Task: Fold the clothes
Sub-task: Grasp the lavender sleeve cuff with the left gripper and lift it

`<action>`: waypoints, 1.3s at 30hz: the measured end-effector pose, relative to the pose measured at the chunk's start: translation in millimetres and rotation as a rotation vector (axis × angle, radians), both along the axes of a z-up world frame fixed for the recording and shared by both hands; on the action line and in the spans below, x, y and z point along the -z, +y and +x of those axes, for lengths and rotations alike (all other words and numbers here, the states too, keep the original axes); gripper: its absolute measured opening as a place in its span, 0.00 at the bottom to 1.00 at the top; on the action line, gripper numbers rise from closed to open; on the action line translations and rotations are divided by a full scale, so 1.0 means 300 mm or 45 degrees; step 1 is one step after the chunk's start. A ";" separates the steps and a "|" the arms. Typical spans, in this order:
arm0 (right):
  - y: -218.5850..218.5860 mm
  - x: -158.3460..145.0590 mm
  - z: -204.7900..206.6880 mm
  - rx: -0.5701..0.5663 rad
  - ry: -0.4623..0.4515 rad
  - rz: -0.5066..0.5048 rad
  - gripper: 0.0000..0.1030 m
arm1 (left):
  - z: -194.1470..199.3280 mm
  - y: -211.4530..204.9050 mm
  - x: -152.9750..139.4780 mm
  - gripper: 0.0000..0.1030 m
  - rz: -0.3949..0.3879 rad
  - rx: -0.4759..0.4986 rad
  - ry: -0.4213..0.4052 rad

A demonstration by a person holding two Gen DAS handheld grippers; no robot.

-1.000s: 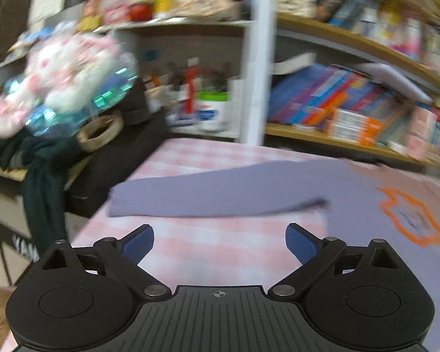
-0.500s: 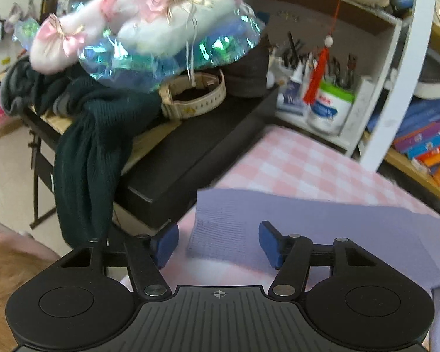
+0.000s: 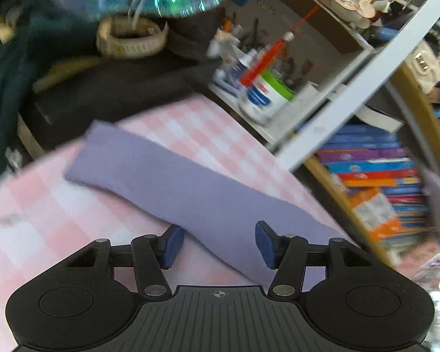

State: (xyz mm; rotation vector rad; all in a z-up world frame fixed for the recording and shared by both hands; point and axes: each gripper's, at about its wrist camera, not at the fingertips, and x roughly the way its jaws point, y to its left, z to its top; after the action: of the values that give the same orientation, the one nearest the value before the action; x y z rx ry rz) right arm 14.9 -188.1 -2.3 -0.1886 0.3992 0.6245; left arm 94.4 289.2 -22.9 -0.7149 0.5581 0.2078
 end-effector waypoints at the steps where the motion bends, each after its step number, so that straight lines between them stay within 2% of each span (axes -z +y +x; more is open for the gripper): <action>1: -0.006 -0.001 0.001 0.005 0.000 0.010 1.00 | -0.001 0.022 0.000 0.53 0.007 -0.059 0.002; 4: -0.016 -0.003 0.001 0.018 0.000 0.027 1.00 | -0.022 0.102 0.015 0.51 -0.036 -0.208 -0.022; 6: -0.018 -0.004 -0.001 0.026 -0.005 0.027 1.00 | -0.039 0.142 0.026 0.48 -0.077 -0.262 -0.051; 10: -0.045 -0.003 -0.002 0.088 0.015 0.042 1.00 | -0.046 0.161 0.039 0.36 -0.081 -0.285 -0.065; 15: -0.154 0.003 -0.026 0.217 0.057 0.044 1.00 | -0.042 0.170 0.050 0.27 -0.060 -0.318 -0.057; 19: -0.245 0.010 -0.048 0.286 0.096 0.070 1.00 | -0.036 0.171 0.052 0.04 -0.034 -0.341 -0.030; 21: -0.259 0.012 -0.043 0.292 0.120 0.096 1.00 | -0.048 0.135 0.020 0.02 0.010 -0.341 -0.056; 23: -0.255 0.017 -0.034 0.281 0.143 0.089 1.00 | -0.051 0.055 -0.052 0.02 0.071 -0.268 -0.147; 28: -0.216 0.045 0.008 0.282 0.245 -0.016 1.00 | 0.034 -0.229 -0.291 0.03 0.229 0.054 -0.323; 31: -0.207 0.056 0.019 0.277 0.282 -0.033 1.00 | 0.115 -0.415 -0.379 0.03 0.264 0.222 -0.385; 39: -0.230 0.059 0.031 0.279 0.311 0.014 1.00 | 0.302 -0.876 -0.412 0.03 0.341 0.551 -0.374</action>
State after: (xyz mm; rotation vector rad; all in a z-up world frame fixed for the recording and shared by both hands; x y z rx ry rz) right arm 24.2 -257.1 -20.1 -0.0562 0.6424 0.4341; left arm 185.1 26.5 100.6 -0.3423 0.3815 -0.2207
